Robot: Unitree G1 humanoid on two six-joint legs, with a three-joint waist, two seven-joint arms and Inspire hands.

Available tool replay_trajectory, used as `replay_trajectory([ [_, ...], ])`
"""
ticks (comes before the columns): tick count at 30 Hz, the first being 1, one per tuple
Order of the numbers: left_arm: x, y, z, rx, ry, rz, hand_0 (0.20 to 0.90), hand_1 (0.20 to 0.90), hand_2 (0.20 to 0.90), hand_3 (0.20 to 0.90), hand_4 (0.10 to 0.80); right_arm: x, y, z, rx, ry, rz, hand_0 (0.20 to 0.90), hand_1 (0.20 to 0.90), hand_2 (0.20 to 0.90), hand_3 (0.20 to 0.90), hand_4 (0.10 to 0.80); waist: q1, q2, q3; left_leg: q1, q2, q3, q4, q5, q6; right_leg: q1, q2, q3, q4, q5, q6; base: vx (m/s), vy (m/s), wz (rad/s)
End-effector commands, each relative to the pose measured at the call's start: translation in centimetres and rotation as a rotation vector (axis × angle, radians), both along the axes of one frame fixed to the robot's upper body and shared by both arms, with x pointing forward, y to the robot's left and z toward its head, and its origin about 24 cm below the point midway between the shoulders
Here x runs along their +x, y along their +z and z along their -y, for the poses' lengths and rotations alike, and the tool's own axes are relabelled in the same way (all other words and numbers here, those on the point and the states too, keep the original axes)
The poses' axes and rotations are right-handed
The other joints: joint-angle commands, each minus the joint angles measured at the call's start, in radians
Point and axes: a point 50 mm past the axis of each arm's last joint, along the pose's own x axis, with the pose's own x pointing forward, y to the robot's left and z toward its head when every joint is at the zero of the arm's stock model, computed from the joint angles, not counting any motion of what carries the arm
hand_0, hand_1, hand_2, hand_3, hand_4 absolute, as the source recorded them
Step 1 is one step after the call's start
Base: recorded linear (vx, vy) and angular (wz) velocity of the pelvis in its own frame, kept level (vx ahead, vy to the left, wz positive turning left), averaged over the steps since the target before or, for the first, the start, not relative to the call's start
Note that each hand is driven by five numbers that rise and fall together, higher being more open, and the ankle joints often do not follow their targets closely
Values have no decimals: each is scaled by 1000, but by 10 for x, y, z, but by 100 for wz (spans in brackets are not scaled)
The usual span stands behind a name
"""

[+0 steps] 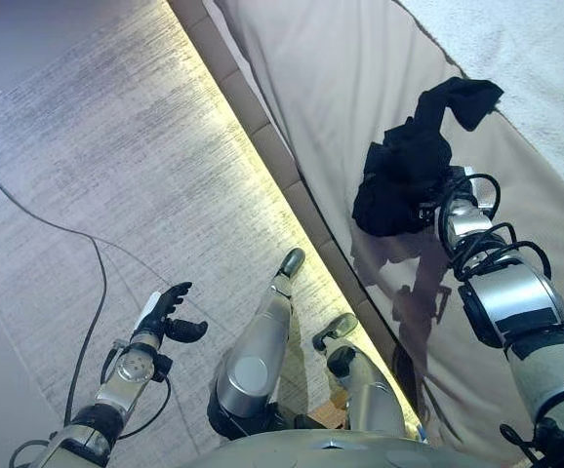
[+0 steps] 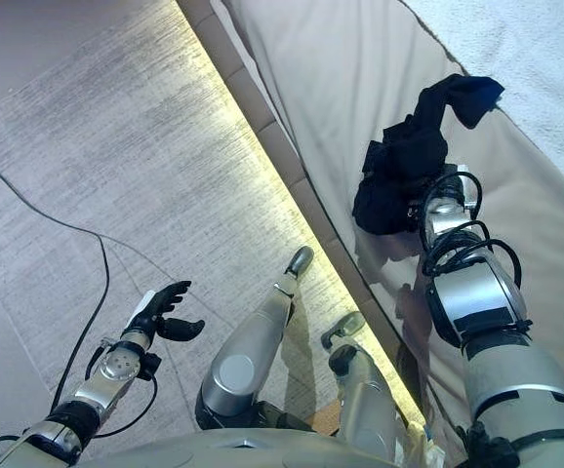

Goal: Pick up the clothes from the bed and place them into the basket

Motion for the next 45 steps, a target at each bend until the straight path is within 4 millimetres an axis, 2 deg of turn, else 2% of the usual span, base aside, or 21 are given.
replay_trajectory([
  [1, -33, -15, -5, 26, 35, -29, 900, 900, 900, 900, 800, 0, 30, 10, 212, -33, 427, 300, 300, 300, 200, 100, -55, -43, -118, 9, 17, 25, 31, 61, 74, 125, 56, -19, -102, 173, 5, 22, 42, -9],
  [2, -34, -16, -5, 25, 36, -31, 900, 900, 900, 900, 800, -1, 30, 10, 226, -32, 439, 300, 300, 300, 200, 100, -56, -43, -121, 15, 18, 28, 25, 62, 74, 129, 57, -17, -105, 173, 5, 27, 50, -3],
  [5, -50, -29, 6, 13, 46, -69, 900, 900, 900, 900, 800, -6, 25, 6, 452, 11, 635, 300, 300, 300, 200, 100, -85, -43, -166, 85, 31, 51, -34, 69, 69, 177, 66, 5, -142, 164, 5, 45, 76, -12],
  [10, -77, -44, 24, -10, 53, -123, 900, 900, 900, 900, 800, -20, 13, -17, 613, 117, 806, 300, 300, 300, 200, 100, -137, -38, -226, 162, 37, 75, -100, 81, 68, 220, 66, 38, -182, 171, 7, 12, 89, -17],
  [11, -86, -49, 29, -17, 57, -145, 900, 900, 900, 900, 800, -29, 7, -31, 669, 145, 850, 300, 300, 300, 200, 100, -164, -38, -251, 189, 37, 84, -128, 90, 73, 229, 66, 56, -201, 184, 11, 11, 67, -13],
  [13, -90, -51, 32, -20, 60, -156, 900, 900, 900, 900, 800, -35, 2, -38, 681, 164, 864, 300, 300, 300, 200, 100, -179, -40, -267, 203, 38, 89, -143, 94, 74, 235, 66, 65, -211, 189, 13, 18, 46, -16],
  [15, -100, -56, 40, -30, 52, -182, 900, 900, 900, 900, 800, -53, -9, -48, 732, 228, 912, 300, 300, 300, 200, 100, -218, -41, -301, 243, 43, 106, -177, 101, 79, 253, 67, 92, -237, 204, 19, 36, 46, -15],
  [19, -111, -60, 51, -55, 47, -208, 900, 900, 900, 900, 800, -87, -28, -54, 778, 278, 939, 300, 300, 300, 200, 100, -285, -38, -360, 317, 50, 148, -219, 100, 89, 280, 72, 133, -275, 224, 26, 40, 39, -15],
  [20, -111, -60, 51, -57, 47, -207, 900, 900, 900, 900, 800, -90, -28, -55, 782, 281, 943, 300, 300, 300, 200, 100, -290, -37, -363, 322, 51, 151, -220, 98, 90, 283, 72, 136, -279, 225, 27, 10, 3, -23],
  [25, -107, -58, 55, -62, 23, -182, 900, 900, 900, 900, 800, -106, -18, -55, 746, 319, 1020, 300, 300, 300, 200, 100, -347, -40, -394, 371, 57, 186, -232, 77, 95, 305, 78, 167, -324, 247, 32, -29, -37, -23],
  [30, -102, -58, 55, -48, -10, -192, 900, 900, 900, 900, 800, -117, 16, -48, 691, 348, 1171, 300, 300, 300, 200, 100, -396, -41, -417, 405, 63, 208, -235, 61, 97, 317, 84, 195, -331, 250, 33, -55, -49, -16],
  [34, -90, -58, 47, -59, 22, -217, 900, 900, 900, 900, 800, -124, 30, -50, 662, 377, 1208, 300, 300, 300, 200, 100, -434, -40, -429, 431, 68, 227, -217, 49, 93, 325, 87, 223, -331, 250, 28, -2, 27, -13],
  [36, -84, -58, 47, -74, 47, -239, 900, 900, 900, 900, 800, -128, 34, -52, 639, 382, 1206, 300, 300, 300, 200, 100, -452, -45, -434, 415, 71, 201, -132, 27, 83, 325, 80, 254, -326, 257, 23, 31, 96, -24],
  [37, -85, -59, 47, -82, 60, -243, 900, 900, 900, 900, 800, -129, 34, -52, 636, 379, 1206, 300, 300, 300, 200, 100, -448, -48, -435, 404, 63, 153, -105, 10, 84, 325, 76, 273, -325, 259, 23, 34, 111, -49],
  [38, -87, -60, 49, -95, 101, -246, 900, 900, 900, 900, 800, -127, 31, -56, 652, 388, 1195, 300, 300, 300, 200, 100, -435, -51, -436, 397, 36, 60, -81, -9, 97, 322, 73, 309, -322, 262, 23, 25, 108, -71],
  [40, -91, -61, 50, -108, 130, -251, 900, 900, 900, 900, 800, -124, 27, -58, 657, 370, 1181, 300, 300, 300, 200, 100, -409, -49, -433, 390, -9, -53, -55, -14, 121, 324, 72, 366, -319, 266, 26, -26, 110, -104],
  [41, -92, -62, 50, -114, 131, -246, 900, 900, 900, 900, 800, -122, 24, -56, 644, 319, 1173, 300, 300, 300, 200, 100, -391, -50, -429, 385, -42, -118, -53, -26, 138, 312, 64, 403, -316, 279, 36, -110, 130, -144],
  [42, -94, -62, 52, -117, 120, -243, 900, 900, 900, 900, 800, -122, 21, -52, 641, 257, 1173, 300, 300, 300, 200, 100, -383, -48, -423, 389, -49, -121, -53, -40, 146, 308, 55, 416, -317, 284, 43, -159, 142, -175],
  [45, -88, -60, 56, -115, 57, -230, 900, 900, 900, 900, 800, -124, 13, -39, 626, 50, 1159, 300, 300, 300, 200, 100, -394, -28, -413, 414, -26, -77, -109, -37, 149, 288, 21, 417, -315, 303, 78, -143, 189, -128],
])
